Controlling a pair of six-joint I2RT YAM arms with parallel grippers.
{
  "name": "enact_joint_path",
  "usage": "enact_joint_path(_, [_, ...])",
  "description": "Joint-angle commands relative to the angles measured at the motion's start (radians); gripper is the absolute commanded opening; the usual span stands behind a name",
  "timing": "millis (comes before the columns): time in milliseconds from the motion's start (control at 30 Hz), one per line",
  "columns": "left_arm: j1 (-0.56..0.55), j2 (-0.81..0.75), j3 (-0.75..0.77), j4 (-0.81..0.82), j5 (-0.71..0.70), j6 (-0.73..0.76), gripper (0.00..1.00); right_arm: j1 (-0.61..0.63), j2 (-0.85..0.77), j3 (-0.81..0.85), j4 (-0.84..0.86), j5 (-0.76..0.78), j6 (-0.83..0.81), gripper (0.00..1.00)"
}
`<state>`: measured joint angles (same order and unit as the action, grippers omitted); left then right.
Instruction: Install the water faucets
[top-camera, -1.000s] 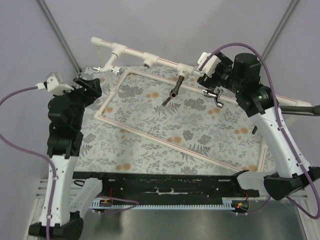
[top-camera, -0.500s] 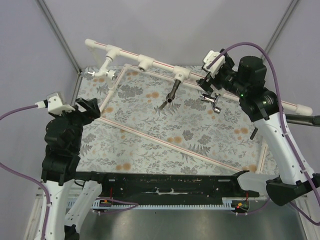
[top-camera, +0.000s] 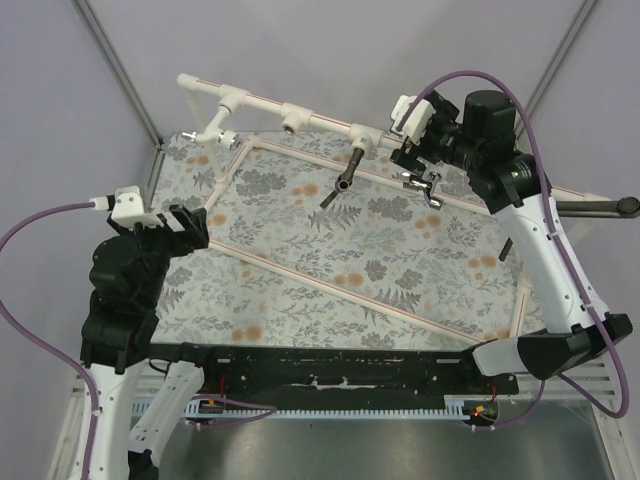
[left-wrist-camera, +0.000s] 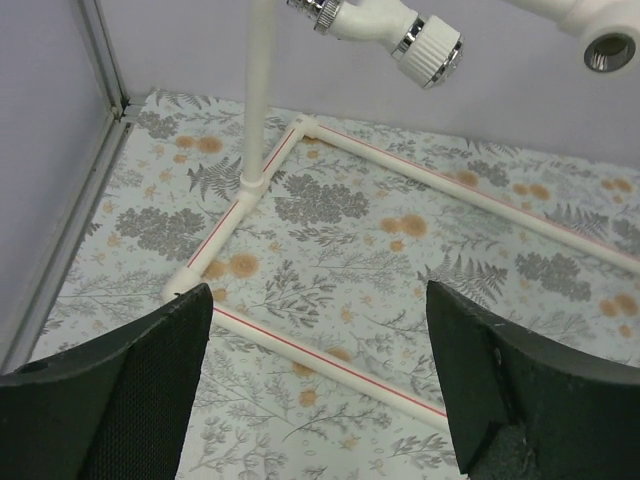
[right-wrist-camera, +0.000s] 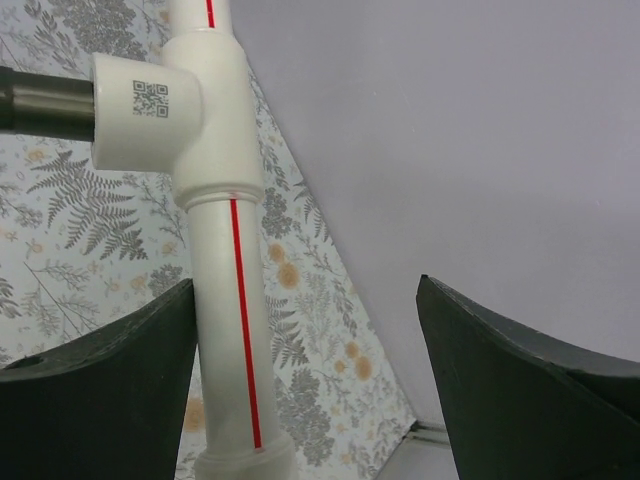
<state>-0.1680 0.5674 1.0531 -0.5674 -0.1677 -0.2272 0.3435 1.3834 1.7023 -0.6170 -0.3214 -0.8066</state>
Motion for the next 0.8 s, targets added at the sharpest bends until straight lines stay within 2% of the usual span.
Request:
enact_joint_path(0, [-0.004, -0.004, 0.088, -0.095, 0.034, 0.193, 0.91, 0.015, 0.074, -0.015, -0.178, 0.022, -0.15, 0.91])
enact_joint_path(67, [-0.004, -0.011, 0.11, -0.124, 0.031, 0.204, 0.91, 0.017, 0.094, -0.013, -0.185, 0.041, -0.184, 0.92])
enact_joint_path(133, [-0.004, -0.027, 0.107, -0.137, 0.03, 0.215, 0.91, 0.017, 0.101, -0.013, -0.184, 0.045, -0.216, 0.98])
enact_joint_path(267, [-0.005, -0.063, 0.059, -0.138, 0.042, 0.197, 0.92, 0.017, 0.114, 0.0, -0.127, 0.013, -0.252, 0.98])
enact_joint_path(533, [-0.01, -0.086, -0.005, -0.114, 0.125, 0.111, 0.92, 0.017, 0.138, 0.033, -0.03, -0.335, -0.122, 0.98])
enact_joint_path(633, [-0.015, -0.087, -0.015, -0.112, 0.145, 0.091, 0.91, 0.017, 0.129, 0.017, 0.009, -0.409, -0.069, 0.98])
enact_joint_path(767, [-0.027, -0.101, -0.013, -0.112, 0.125, 0.094, 0.91, 0.017, 0.097, -0.029, 0.152, -0.413, 0.013, 0.98])
